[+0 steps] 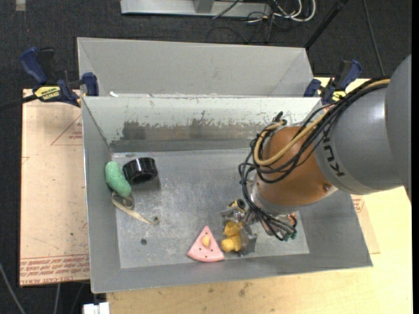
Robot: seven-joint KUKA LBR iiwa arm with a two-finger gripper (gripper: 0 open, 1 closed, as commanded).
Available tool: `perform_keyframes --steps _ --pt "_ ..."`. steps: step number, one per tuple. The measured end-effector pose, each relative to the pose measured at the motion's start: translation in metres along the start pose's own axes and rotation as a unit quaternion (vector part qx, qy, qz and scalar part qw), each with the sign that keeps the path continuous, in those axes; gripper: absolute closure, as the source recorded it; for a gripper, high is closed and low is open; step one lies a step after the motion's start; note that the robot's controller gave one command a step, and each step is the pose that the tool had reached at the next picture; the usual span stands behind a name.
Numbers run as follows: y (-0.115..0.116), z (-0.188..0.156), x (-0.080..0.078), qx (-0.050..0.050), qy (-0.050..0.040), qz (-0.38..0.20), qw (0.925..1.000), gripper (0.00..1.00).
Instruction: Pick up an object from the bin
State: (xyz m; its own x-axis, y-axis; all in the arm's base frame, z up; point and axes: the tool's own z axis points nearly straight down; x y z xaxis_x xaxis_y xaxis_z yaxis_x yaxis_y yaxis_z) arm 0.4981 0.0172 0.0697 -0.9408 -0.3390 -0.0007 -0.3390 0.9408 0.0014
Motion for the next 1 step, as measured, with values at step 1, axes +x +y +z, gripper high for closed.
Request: perform_keyframes --steps 1 --pt "0.0 0.0 0.0 0.0 0.0 0.0 1.0 1.0"
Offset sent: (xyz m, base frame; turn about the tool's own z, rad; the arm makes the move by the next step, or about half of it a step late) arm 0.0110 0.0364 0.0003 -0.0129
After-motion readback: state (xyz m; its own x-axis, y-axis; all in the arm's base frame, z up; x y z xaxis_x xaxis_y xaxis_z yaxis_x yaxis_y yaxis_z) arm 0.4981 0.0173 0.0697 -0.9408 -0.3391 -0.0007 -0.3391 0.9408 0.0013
